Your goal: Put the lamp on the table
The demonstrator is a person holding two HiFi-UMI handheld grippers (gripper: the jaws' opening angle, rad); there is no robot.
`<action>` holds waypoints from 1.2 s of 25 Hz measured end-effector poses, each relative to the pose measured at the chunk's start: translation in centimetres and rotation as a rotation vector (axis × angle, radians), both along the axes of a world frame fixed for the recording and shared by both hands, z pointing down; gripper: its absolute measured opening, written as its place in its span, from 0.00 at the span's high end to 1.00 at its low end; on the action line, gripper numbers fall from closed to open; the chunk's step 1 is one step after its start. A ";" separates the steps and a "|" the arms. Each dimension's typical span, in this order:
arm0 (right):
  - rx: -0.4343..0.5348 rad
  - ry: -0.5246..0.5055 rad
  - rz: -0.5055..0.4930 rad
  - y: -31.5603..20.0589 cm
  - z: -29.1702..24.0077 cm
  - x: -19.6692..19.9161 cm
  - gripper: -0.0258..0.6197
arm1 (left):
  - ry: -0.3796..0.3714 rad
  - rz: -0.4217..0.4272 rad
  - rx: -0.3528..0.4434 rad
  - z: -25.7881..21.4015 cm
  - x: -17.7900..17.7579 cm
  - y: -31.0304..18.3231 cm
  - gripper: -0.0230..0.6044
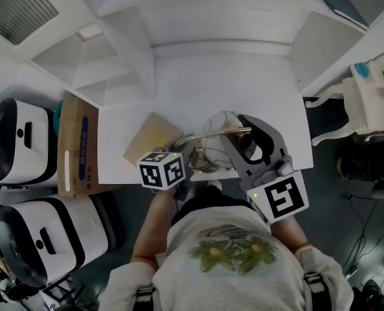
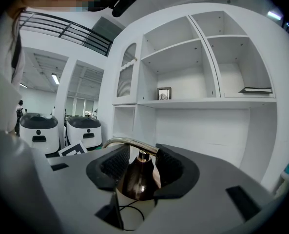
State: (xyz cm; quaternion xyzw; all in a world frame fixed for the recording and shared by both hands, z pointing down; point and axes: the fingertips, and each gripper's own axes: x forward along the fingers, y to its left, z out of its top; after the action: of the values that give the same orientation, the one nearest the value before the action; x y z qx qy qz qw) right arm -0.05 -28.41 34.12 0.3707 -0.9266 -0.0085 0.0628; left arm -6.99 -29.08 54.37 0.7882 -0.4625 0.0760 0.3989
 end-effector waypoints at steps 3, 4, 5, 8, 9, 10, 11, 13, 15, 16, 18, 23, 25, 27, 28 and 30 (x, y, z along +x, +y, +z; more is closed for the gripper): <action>0.005 0.001 0.004 0.0 0.0 -0.1 0.68 | -0.002 -0.003 0.006 0.0 -0.1 -0.1 0.92; 0.007 0.000 0.005 0.1 0.0 -0.1 0.68 | -0.002 -0.008 0.006 0.1 -0.1 -0.1 0.92; 0.009 -0.001 0.005 0.1 0.0 -0.1 0.68 | -0.002 -0.013 0.006 0.1 -0.1 -0.1 0.92; 0.013 0.002 0.004 0.2 0.1 0.1 0.68 | 0.001 -0.021 0.012 0.1 0.0 -0.1 0.92; 0.016 0.004 0.005 0.2 0.1 0.1 0.68 | -0.002 -0.023 0.017 0.0 -0.1 -0.1 0.92; 0.020 0.005 0.009 0.2 0.0 0.1 0.68 | -0.011 -0.027 0.022 0.1 -0.2 -0.1 0.92; 0.024 0.004 0.017 0.3 0.0 0.0 0.68 | -0.027 -0.030 0.025 0.1 -0.3 -0.1 0.92; 0.029 0.001 0.035 0.3 0.0 0.1 0.68 | -0.071 -0.036 0.030 0.2 -0.7 -0.1 0.92; 0.026 0.010 0.048 0.5 0.3 0.3 0.68 | -0.105 -0.036 0.039 0.2 -0.7 0.0 0.92; 0.021 0.019 0.050 0.6 0.5 0.4 0.68 | -0.115 -0.036 0.044 0.1 -0.7 0.1 0.92; 0.009 0.026 0.053 0.8 0.7 0.6 0.67 | -0.129 -0.036 0.047 -0.2 -0.7 0.3 0.91; -0.006 0.036 0.094 1.2 0.5 1.2 0.65 | -0.171 -0.042 0.080 -1.7 -1.3 0.6 0.78; -0.010 0.031 0.109 1.6 0.3 1.4 0.65 | -0.172 -0.052 0.092 -2.4 -1.5 0.7 0.62; -0.013 0.027 0.122 2.0 0.3 1.6 0.65 | -0.186 -0.071 0.117 -3.1 -2.0 0.9 0.61; -0.015 0.026 0.127 2.2 0.3 1.7 0.65 | -0.195 -0.080 0.132 -3.6 -2.2 1.0 0.61; -0.018 0.023 0.138 2.6 0.3 2.0 0.65 | -0.212 -0.090 0.155 -4.3 -2.6 1.2 0.61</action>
State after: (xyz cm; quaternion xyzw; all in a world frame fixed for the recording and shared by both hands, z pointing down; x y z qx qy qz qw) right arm 1.91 -25.85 34.37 0.4330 -0.8981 -0.0001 0.0770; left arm -9.57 -27.85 50.08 0.7826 -0.5415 0.1049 0.2887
